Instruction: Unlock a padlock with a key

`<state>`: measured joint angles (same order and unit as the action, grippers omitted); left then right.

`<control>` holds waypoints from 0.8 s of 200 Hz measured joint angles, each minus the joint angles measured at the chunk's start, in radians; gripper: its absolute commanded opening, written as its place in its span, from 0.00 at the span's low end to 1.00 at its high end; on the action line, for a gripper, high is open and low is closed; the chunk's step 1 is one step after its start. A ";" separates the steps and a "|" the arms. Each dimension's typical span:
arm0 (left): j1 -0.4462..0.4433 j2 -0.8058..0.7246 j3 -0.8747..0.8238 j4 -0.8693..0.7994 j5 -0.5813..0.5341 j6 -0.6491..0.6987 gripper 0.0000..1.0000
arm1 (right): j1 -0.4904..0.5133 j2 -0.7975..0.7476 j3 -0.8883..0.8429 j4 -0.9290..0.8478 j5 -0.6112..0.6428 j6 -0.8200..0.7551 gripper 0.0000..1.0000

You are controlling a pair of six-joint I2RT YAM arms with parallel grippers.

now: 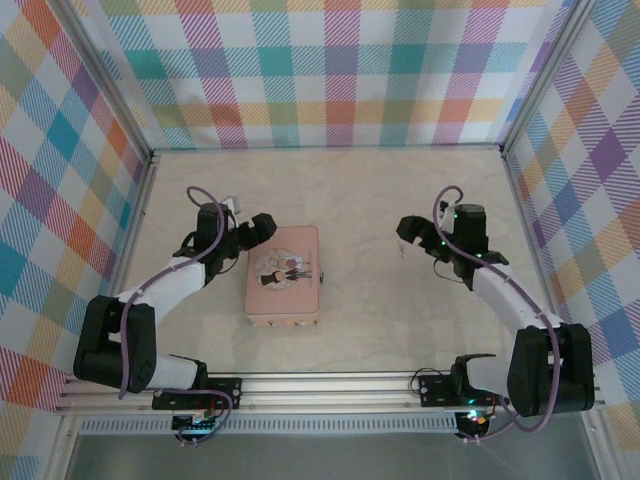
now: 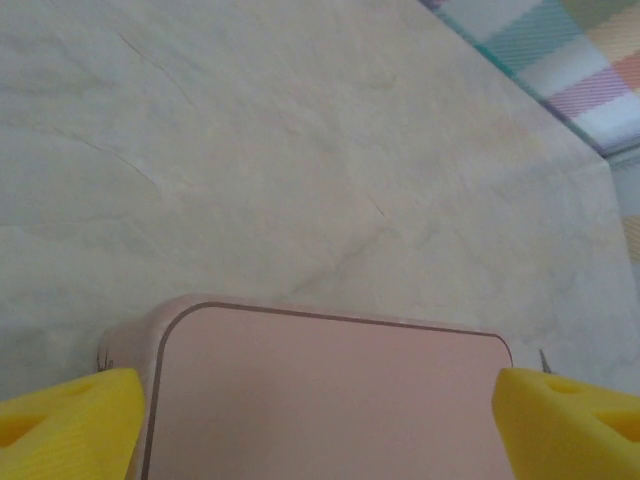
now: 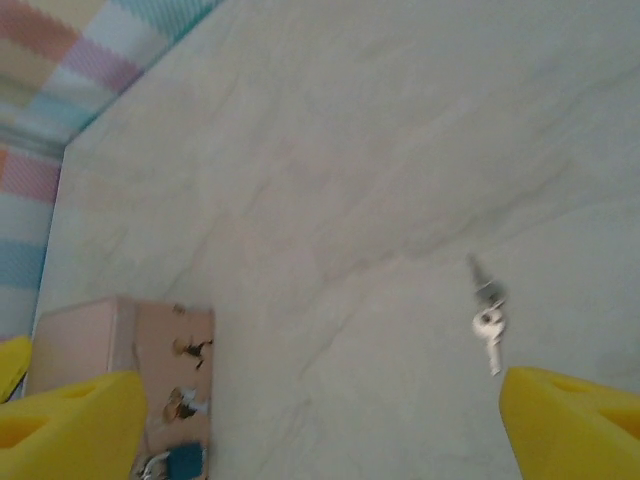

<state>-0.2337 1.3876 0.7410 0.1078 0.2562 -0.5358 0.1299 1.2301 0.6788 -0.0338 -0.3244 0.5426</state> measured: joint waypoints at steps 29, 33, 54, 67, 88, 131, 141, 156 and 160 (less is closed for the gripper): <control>-0.049 0.079 0.082 -0.010 0.016 -0.021 0.87 | 0.065 0.040 -0.002 -0.025 -0.034 0.016 0.85; -0.058 0.095 0.097 -0.010 0.018 -0.023 0.87 | 0.074 0.048 -0.002 -0.027 -0.037 0.019 0.85; -0.116 0.192 0.207 -0.011 0.035 -0.030 0.86 | 0.120 0.086 -0.002 -0.039 -0.049 0.026 0.83; -0.154 0.259 0.283 -0.008 0.050 -0.035 0.85 | 0.141 0.109 -0.002 -0.040 -0.057 0.027 0.83; -0.211 0.359 0.388 -0.004 0.075 -0.046 0.84 | 0.161 0.134 -0.002 -0.040 -0.072 0.027 0.83; -0.240 0.342 0.401 -0.064 0.043 -0.058 0.91 | 0.164 0.184 0.084 -0.071 -0.098 0.013 0.85; -0.240 0.293 0.380 -0.115 0.017 -0.060 0.91 | 0.164 0.208 0.122 -0.077 -0.107 0.000 0.85; -0.243 0.187 0.335 -0.202 -0.027 -0.078 0.92 | 0.164 0.252 0.182 -0.087 -0.125 -0.013 0.85; -0.244 0.154 0.323 -0.227 -0.039 -0.082 0.92 | 0.164 0.265 0.199 -0.090 -0.130 -0.017 0.85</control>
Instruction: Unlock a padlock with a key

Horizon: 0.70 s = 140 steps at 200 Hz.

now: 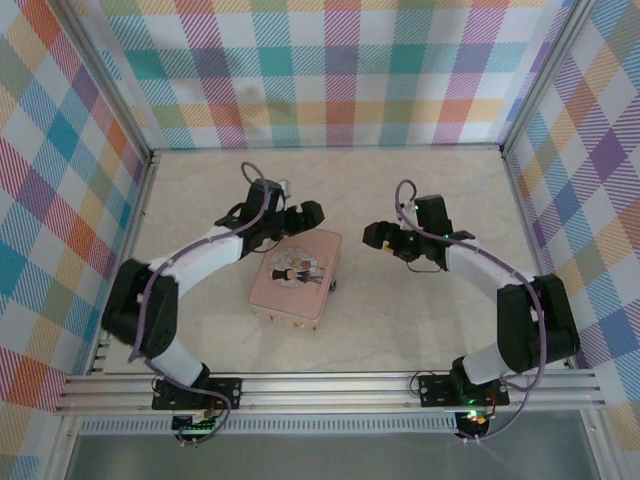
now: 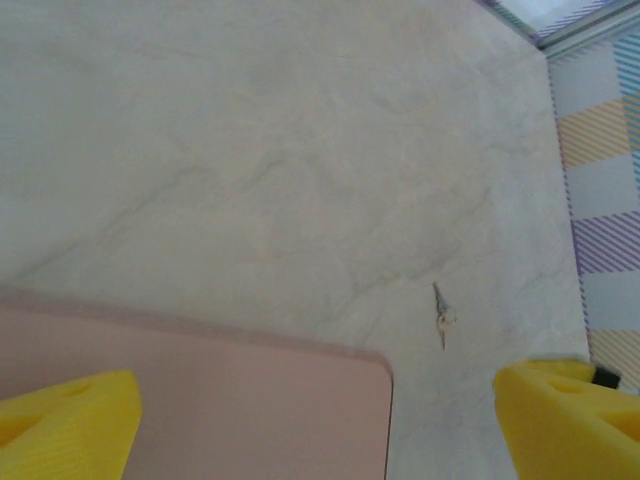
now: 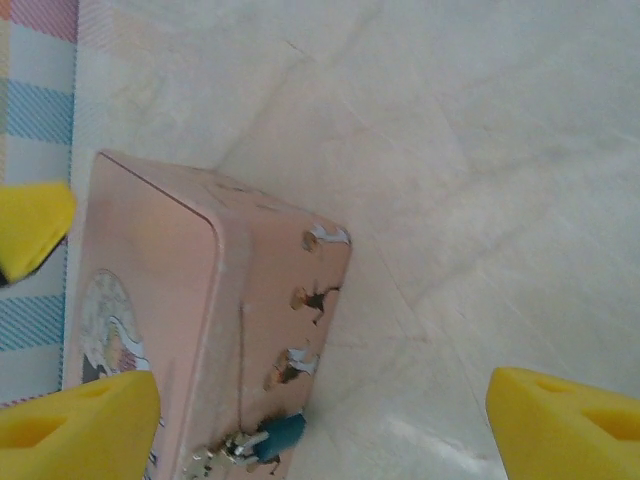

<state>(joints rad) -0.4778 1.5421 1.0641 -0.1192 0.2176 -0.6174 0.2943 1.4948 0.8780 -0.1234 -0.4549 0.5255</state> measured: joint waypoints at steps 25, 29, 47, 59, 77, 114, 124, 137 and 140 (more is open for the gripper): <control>-0.023 -0.199 -0.067 -0.166 -0.085 -0.049 0.93 | 0.002 0.102 0.121 -0.029 -0.034 -0.030 0.85; -0.031 -0.225 -0.076 -0.192 -0.096 -0.056 0.93 | 0.002 0.118 0.137 -0.033 -0.038 -0.037 0.85; -0.074 -0.331 -0.119 -0.313 -0.152 -0.099 0.93 | 0.008 0.190 0.222 -0.056 -0.056 -0.056 0.85; -0.096 -0.385 -0.151 -0.392 -0.175 -0.132 0.93 | 0.010 0.236 0.278 -0.075 -0.070 -0.070 0.85; -0.117 -0.462 -0.208 -0.500 -0.192 -0.190 0.93 | 0.015 0.299 0.351 -0.097 -0.086 -0.088 0.85; -0.184 -0.587 -0.279 -0.649 -0.211 -0.310 0.94 | 0.029 0.400 0.459 -0.134 -0.116 -0.109 0.85; -0.198 -0.617 -0.299 -0.649 -0.201 -0.340 0.95 | 0.034 0.428 0.485 -0.142 -0.127 -0.117 0.84; -0.204 -0.638 -0.335 -0.621 -0.189 -0.378 0.95 | 0.042 0.462 0.519 -0.153 -0.138 -0.123 0.83; -0.206 -0.639 -0.344 -0.614 -0.188 -0.386 0.95 | 0.043 0.468 0.525 -0.155 -0.139 -0.123 0.83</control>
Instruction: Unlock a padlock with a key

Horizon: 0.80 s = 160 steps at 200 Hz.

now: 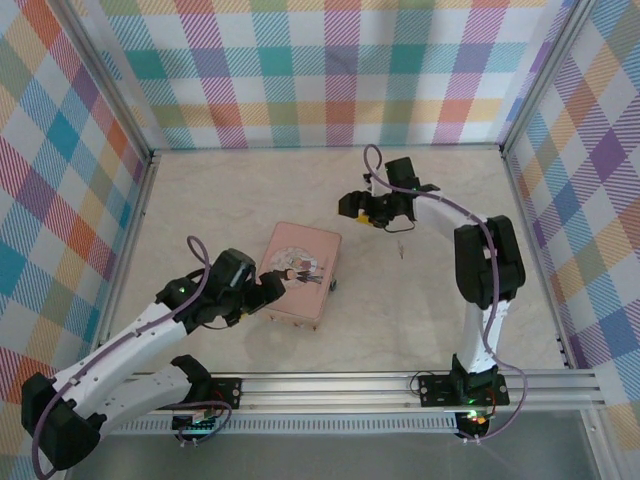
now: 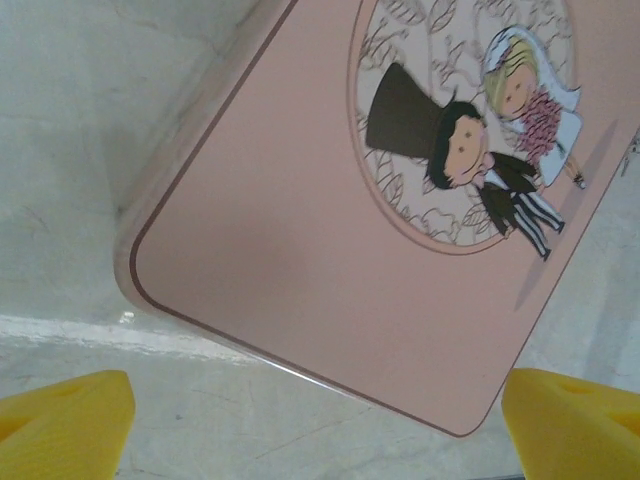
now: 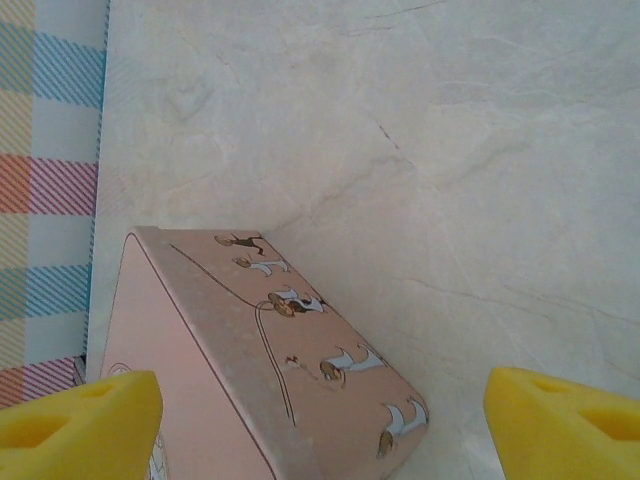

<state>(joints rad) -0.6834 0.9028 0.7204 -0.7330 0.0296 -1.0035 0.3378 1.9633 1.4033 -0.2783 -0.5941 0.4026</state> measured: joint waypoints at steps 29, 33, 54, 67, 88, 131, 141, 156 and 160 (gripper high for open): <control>-0.003 0.053 -0.057 0.098 0.022 -0.047 0.95 | 0.027 0.059 0.062 -0.027 -0.033 -0.016 0.77; -0.003 0.062 -0.058 0.110 0.023 -0.049 0.95 | 0.030 0.065 0.068 -0.030 -0.038 -0.018 0.76; -0.004 0.121 -0.058 0.185 0.029 -0.055 0.95 | 0.049 0.083 0.082 -0.047 -0.066 -0.034 0.72; -0.003 0.145 -0.055 0.219 0.028 -0.053 0.96 | 0.051 0.086 0.082 -0.065 -0.087 -0.049 0.68; -0.003 0.184 -0.032 0.246 0.013 -0.039 0.96 | 0.057 0.086 0.082 -0.085 -0.115 -0.076 0.65; 0.019 0.342 0.085 0.222 -0.027 0.052 0.96 | 0.028 0.050 0.008 -0.062 -0.105 -0.120 0.61; 0.035 0.385 0.119 0.216 -0.032 0.074 0.96 | 0.021 0.026 -0.028 -0.057 -0.091 -0.128 0.60; 0.064 0.451 0.168 0.214 -0.038 0.111 0.96 | 0.013 -0.022 -0.092 -0.053 -0.060 -0.134 0.58; 0.072 0.469 0.183 0.213 -0.041 0.122 0.96 | 0.011 -0.037 -0.111 -0.051 -0.049 -0.135 0.58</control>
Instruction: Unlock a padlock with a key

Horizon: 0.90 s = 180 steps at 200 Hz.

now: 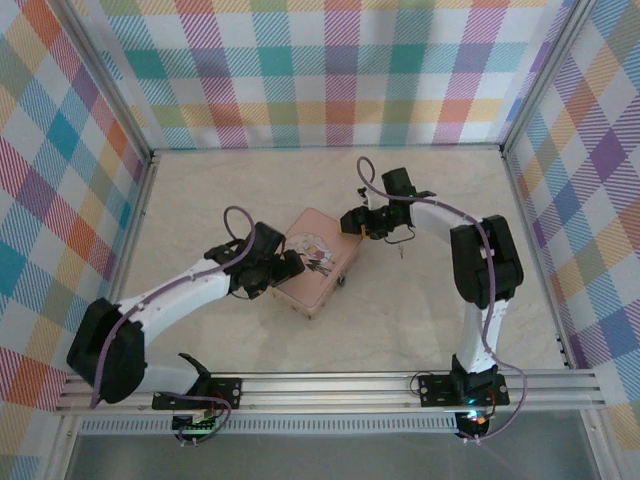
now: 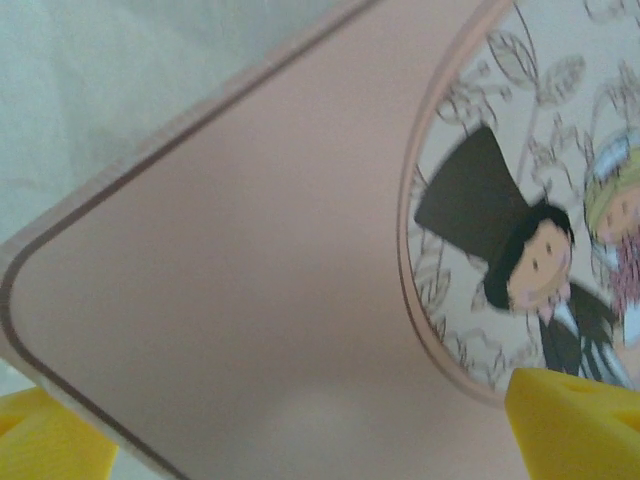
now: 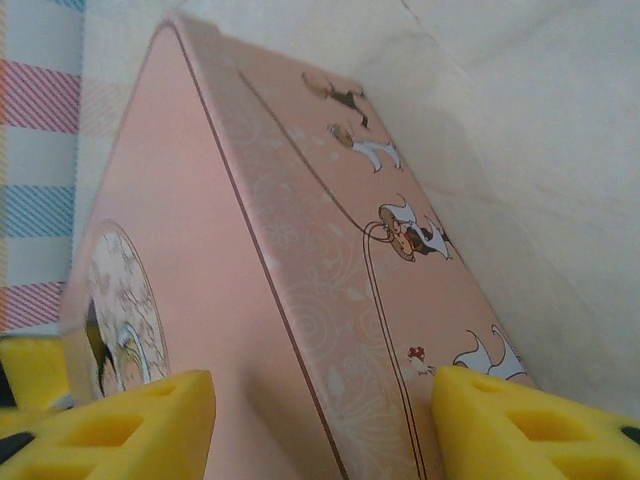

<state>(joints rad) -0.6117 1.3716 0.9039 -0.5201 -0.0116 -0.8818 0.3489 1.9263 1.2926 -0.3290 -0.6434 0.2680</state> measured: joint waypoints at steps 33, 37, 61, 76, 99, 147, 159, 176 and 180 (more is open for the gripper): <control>0.039 0.143 0.124 -0.003 -0.025 0.083 0.96 | -0.010 -0.121 -0.142 0.018 0.082 0.008 0.53; 0.041 0.158 0.138 -0.003 -0.028 0.090 0.95 | -0.011 -0.136 -0.159 0.022 0.091 0.012 0.53; 0.064 0.249 0.227 0.001 -0.035 0.138 0.95 | -0.011 -0.202 -0.233 0.048 0.132 0.054 0.52; 0.077 0.306 0.285 0.007 -0.037 0.166 0.95 | -0.011 -0.231 -0.264 0.060 0.155 0.085 0.52; 0.096 0.387 0.370 0.030 -0.037 0.203 0.95 | -0.011 -0.246 -0.273 0.063 0.192 0.130 0.52; 0.131 0.543 0.546 0.091 -0.024 0.269 0.94 | -0.010 -0.248 -0.265 0.084 0.260 0.199 0.52; 0.137 0.573 0.580 0.109 -0.014 0.277 0.94 | -0.010 -0.247 -0.256 0.081 0.283 0.213 0.52; 0.143 0.605 0.616 0.130 -0.005 0.286 0.94 | -0.010 -0.242 -0.246 0.080 0.309 0.227 0.52; 0.144 0.611 0.623 0.135 -0.001 0.290 0.94 | -0.010 -0.239 -0.241 0.079 0.314 0.230 0.52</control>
<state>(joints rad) -0.4675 1.9823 1.5265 -0.3851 -0.0124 -0.5922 0.3393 1.6875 1.0519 -0.2497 -0.3290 0.4980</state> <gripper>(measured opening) 0.939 0.525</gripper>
